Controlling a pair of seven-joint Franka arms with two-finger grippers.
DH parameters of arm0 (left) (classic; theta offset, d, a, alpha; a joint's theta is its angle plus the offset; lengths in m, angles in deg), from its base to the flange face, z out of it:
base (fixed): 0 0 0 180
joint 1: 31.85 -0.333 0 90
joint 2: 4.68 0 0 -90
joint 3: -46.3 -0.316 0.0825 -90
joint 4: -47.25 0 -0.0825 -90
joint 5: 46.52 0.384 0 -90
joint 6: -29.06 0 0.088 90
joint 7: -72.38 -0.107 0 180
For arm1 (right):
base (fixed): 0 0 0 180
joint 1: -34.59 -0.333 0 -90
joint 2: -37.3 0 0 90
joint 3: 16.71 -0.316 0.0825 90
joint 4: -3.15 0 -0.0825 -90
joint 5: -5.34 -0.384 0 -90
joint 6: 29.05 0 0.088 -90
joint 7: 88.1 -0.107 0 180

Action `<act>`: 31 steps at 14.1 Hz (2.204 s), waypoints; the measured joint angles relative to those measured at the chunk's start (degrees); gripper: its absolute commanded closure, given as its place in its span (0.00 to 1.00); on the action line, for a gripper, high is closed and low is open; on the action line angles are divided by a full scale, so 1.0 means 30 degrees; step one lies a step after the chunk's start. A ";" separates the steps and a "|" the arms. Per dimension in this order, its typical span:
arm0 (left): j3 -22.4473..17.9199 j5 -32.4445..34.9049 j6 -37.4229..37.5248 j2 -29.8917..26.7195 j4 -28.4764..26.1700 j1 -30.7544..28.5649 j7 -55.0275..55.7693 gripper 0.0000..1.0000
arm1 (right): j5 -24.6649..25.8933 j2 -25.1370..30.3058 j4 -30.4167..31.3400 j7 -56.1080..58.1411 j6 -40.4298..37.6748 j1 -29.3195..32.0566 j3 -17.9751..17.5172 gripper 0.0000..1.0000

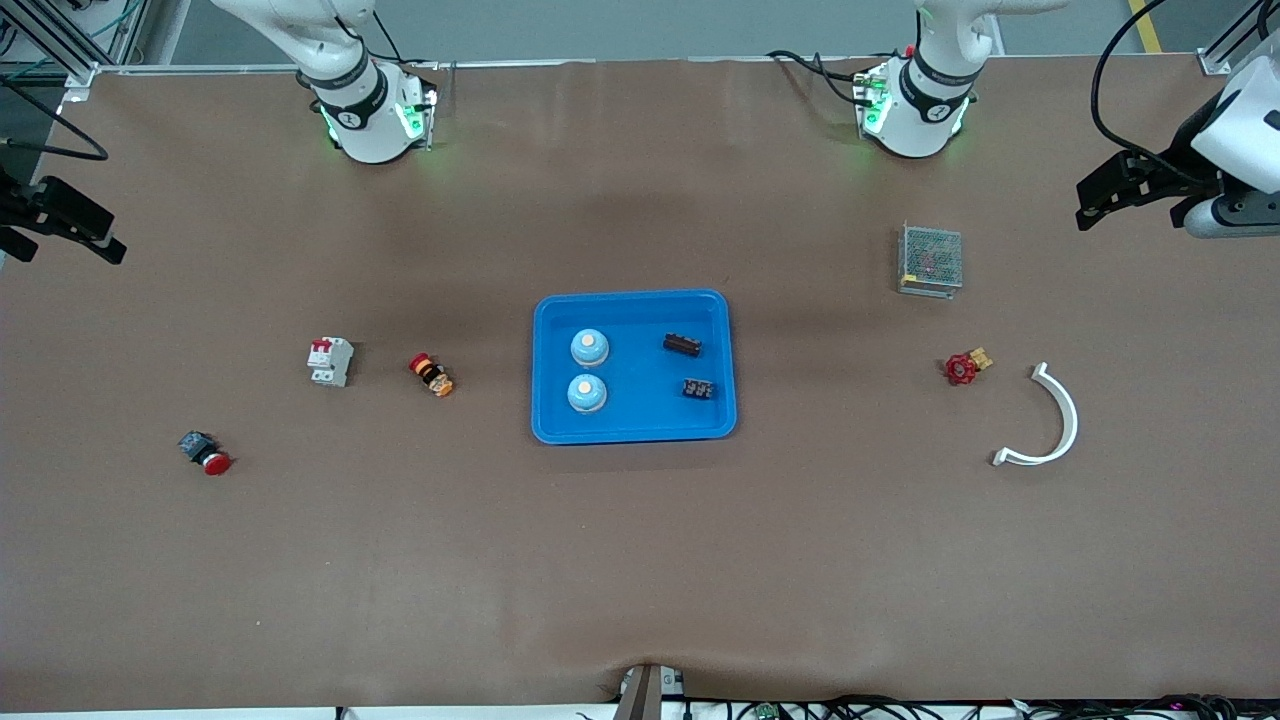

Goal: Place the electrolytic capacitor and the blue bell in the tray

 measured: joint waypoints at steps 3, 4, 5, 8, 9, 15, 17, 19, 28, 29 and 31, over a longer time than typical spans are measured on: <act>0.0000 0.0000 0.0000 0.0000 0.0002 0.0000 0.0000 0.00 | 0.0000 -0.0009 0.0000 0.0000 0.0002 0.0000 0.0000 0.00; 0.0000 0.0000 0.0000 0.0000 0.0005 0.0000 0.0000 0.00 | 0.0000 -0.0015 0.0001 0.0000 0.0003 0.0000 0.0000 0.00; 0.0000 0.0000 0.0000 0.0000 0.0011 0.0000 0.0000 0.00 | 0.0000 -0.0023 0.0003 0.0000 0.0003 0.0000 -0.0001 0.00; 0.0000 0.0000 0.0000 0.0000 0.0014 0.0000 0.0000 0.00 | 0.0000 -0.0042 0.0017 0.0000 0.0003 -0.0001 -0.0001 0.00; 0.0000 0.0000 0.0000 0.0000 0.0014 0.0000 0.0000 0.00 | 0.0000 -0.0043 0.0018 0.0000 0.0003 -0.0001 -0.0001 0.00; -0.0004 0.0000 0.0000 0.0000 0.0014 -0.0001 0.0000 0.00 | 0.0500 -0.0046 0.0018 0.0029 0.0002 -0.1039 0.0038 0.00; -0.0004 0.0000 0.0000 0.0000 0.0014 -0.0001 0.0000 0.00 | 0.0516 -0.0046 0.0018 0.0029 0.0001 -0.1123 0.0062 0.00; -0.0004 0.0000 0.0000 0.0000 0.0014 -0.0001 0.0000 0.00 | 0.0517 -0.0046 0.0018 0.0030 0.0000 -0.1150 0.0133 0.00; -0.0007 0.0000 0.0000 0.0000 0.0015 -0.0001 0.0000 0.00 | 0.0523 -0.0155 0.0030 0.0031 0.0012 -0.1462 0.0559 0.00; -0.0013 0.0000 0.0000 0.0000 0.0026 -0.0003 0.0000 0.00 | 0.0525 -0.0163 0.0030 0.0031 0.0014 -0.1679 0.0797 0.00; -0.0023 0.0000 0.0000 0.0001 0.0153 -0.0010 0.0000 0.00 | 0.0528 -0.0201 0.0041 0.0031 0.0020 -0.2366 0.1632 0.00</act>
